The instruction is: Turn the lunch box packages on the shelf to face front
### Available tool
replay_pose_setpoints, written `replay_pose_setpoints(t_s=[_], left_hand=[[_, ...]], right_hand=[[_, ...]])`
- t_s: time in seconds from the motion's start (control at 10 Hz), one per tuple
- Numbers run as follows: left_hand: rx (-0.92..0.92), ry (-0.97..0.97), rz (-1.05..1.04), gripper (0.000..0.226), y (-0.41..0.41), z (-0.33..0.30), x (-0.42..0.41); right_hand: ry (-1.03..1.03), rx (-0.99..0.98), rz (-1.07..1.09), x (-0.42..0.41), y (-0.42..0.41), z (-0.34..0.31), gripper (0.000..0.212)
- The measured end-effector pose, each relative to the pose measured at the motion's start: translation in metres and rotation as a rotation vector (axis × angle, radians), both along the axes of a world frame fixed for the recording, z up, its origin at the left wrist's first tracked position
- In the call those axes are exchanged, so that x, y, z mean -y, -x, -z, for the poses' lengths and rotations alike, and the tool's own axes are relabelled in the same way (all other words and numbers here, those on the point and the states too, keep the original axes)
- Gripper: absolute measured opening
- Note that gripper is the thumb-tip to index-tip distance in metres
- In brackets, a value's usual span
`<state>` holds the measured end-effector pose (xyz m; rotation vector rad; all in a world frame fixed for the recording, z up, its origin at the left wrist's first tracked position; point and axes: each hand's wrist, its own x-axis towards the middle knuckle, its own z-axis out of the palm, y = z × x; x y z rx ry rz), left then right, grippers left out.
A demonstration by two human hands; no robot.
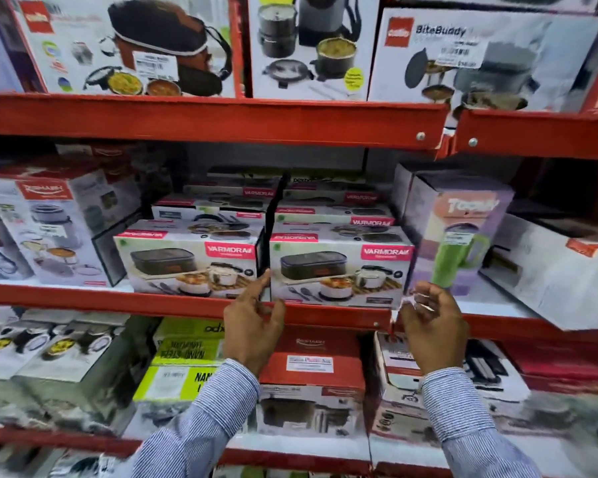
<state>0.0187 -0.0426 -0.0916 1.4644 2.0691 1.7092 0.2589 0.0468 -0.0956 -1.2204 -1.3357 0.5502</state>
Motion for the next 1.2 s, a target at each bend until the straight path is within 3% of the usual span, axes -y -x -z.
replay_pose_setpoints(t_s=[0.3, 0.5, 1.2], left_hand=[[-0.03, 0.12, -0.104, 0.057, -0.017, 0.0, -0.013], [-0.049, 0.111, -0.161, 0.057, -0.014, 0.008, -0.023], [-0.074, 0.101, -0.078, 0.05, -0.004, 0.008, -0.009]], right_hand=[[0.153, 0.042, -0.181, -0.015, -0.009, 0.001, 0.051], [0.151, 0.14, -0.21, -0.021, -0.014, -0.002, 0.044], [0.175, 0.061, -0.212, -0.007, -0.013, -0.007, 0.04]])
